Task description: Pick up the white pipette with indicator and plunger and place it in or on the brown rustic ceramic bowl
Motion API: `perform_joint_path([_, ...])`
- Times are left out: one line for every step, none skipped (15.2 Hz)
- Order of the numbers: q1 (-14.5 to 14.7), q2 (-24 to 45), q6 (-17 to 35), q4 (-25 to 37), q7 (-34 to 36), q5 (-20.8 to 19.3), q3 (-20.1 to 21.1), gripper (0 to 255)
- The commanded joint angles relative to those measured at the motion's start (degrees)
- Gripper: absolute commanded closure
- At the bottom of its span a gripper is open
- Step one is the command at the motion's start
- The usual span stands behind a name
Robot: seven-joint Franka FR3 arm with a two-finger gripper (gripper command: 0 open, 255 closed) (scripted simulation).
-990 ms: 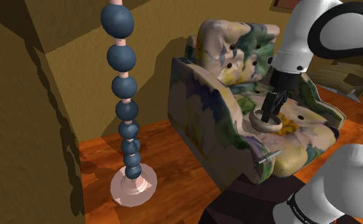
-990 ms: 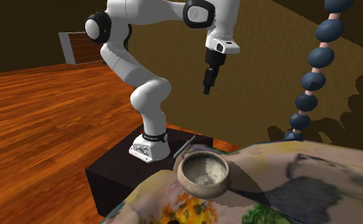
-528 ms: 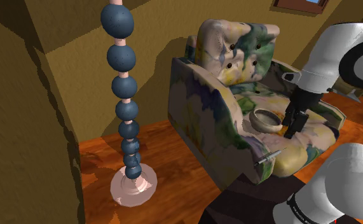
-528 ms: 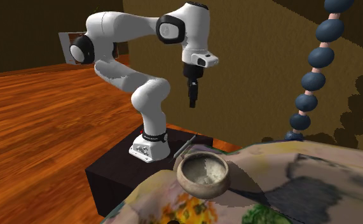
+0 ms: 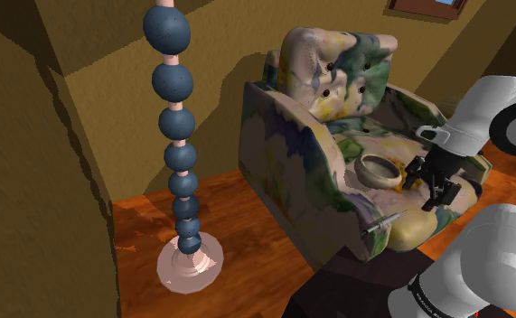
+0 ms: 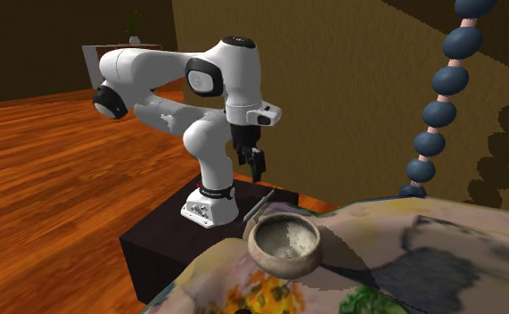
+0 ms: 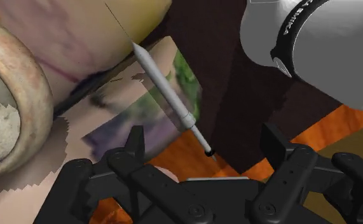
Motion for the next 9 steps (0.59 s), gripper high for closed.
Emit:
perform_joint_path([-0.8,-1.1,0.7,-0.8,-8.7,-5.8,-6.8,0])
perform_joint_path([-0.7,-1.0,1.4,-0.7,-12.5,-8.6,-10.2,0])
perform_joint_path([-0.4,-0.5,2.3,-0.4,-16.4,-11.2,-13.6,0])
perform_joint_path([0.1,0.1,3.2,0.1,-20.1,-13.8,-17.1,0])
perform_joint_path([1.0,0.9,4.2,0.8,-23.7,-16.3,-20.5,0])
perform_joint_path([2.1,1.7,5.2,1.7,-27.2,-18.6,-23.8,0])
perform_joint_path([3.6,2.5,6.2,2.7,-30.7,-20.9,-27.1,0])
perform_joint_path([3.6,2.5,6.1,2.7,-30.6,-20.9,-27.2,0])
perform_joint_path([3.4,2.6,6.7,2.1,-30.6,-21.6,-27.9,0])
